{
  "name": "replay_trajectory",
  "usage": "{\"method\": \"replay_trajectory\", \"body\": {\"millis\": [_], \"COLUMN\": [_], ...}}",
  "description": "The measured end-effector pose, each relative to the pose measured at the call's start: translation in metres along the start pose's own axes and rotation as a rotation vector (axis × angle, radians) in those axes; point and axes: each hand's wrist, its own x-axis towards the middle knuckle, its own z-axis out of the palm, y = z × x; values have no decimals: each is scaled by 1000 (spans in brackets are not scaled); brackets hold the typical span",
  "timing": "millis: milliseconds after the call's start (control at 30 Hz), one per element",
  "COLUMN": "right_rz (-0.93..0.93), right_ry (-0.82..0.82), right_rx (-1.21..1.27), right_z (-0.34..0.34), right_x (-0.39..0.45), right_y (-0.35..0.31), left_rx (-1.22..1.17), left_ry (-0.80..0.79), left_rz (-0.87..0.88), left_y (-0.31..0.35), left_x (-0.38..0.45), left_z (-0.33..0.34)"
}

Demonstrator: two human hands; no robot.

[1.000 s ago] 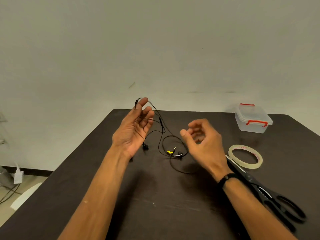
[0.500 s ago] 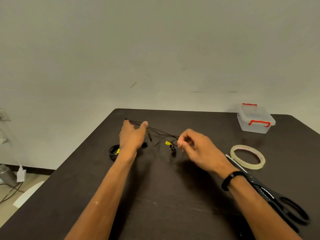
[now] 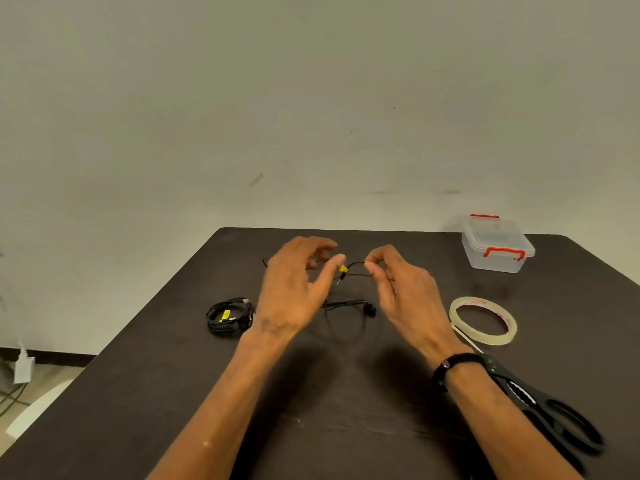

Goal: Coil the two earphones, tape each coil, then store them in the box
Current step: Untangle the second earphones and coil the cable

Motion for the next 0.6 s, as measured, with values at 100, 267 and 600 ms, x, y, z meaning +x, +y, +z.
{"method": "replay_trajectory", "body": {"millis": [100, 267, 600], "right_rz": [-11, 228, 268], "right_ry": [-66, 17, -249], "right_rx": [205, 554, 861], "right_z": [3, 6, 6], "right_x": [-3, -5, -2], "right_y": [-5, -10, -14], "left_rx": [-27, -104, 15], "left_ry": [-164, -243, -238], "left_rz": [141, 127, 318], "left_y": [-2, 0, 8], "left_x": [-9, -14, -11], "left_z": [15, 15, 11]}}
